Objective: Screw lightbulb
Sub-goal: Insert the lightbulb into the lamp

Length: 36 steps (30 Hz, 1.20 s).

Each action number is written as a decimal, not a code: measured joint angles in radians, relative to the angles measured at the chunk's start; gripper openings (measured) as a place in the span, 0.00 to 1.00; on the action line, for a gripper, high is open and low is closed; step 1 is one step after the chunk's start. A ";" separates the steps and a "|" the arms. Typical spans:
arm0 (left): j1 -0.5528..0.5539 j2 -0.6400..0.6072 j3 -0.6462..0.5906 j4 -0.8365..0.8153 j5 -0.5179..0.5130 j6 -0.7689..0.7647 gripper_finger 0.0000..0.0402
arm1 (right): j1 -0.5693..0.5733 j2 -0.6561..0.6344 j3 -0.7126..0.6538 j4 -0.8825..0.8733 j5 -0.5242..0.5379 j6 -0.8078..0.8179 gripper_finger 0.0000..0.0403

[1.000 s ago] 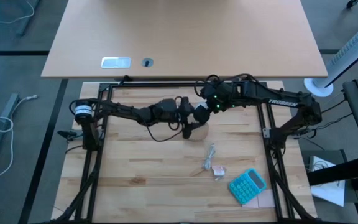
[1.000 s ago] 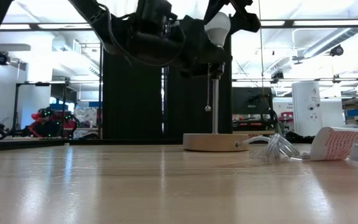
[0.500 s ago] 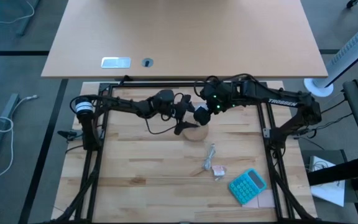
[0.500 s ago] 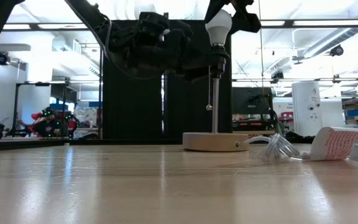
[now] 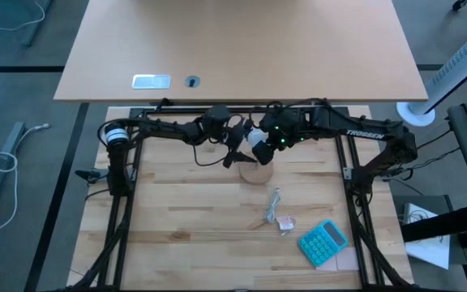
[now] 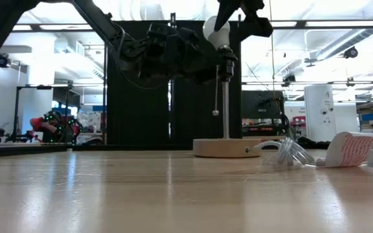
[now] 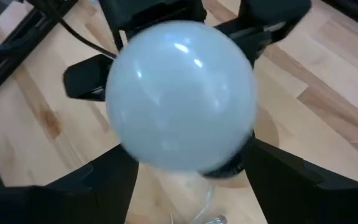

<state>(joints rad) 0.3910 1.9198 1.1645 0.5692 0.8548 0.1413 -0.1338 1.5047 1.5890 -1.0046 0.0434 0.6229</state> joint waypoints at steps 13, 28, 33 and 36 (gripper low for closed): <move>0.002 0.012 0.021 -0.011 0.003 -0.053 0.72 | 0.000 0.000 0.002 0.003 0.008 0.007 0.63; 0.000 0.009 0.021 -0.009 -0.031 -0.058 0.72 | 0.000 -0.006 0.003 -0.046 0.009 -0.030 0.70; 0.000 0.009 0.021 -0.008 -0.034 -0.064 0.72 | 0.000 -0.010 0.003 -0.046 0.009 -0.044 0.74; 0.000 0.009 0.021 -0.008 -0.034 -0.065 0.72 | 0.000 -0.016 0.004 -0.046 0.009 -0.045 0.76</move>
<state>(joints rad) 0.3908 1.9289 1.1854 0.5613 0.8207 0.0765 -0.1337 1.4891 1.5932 -1.0506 0.0525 0.5775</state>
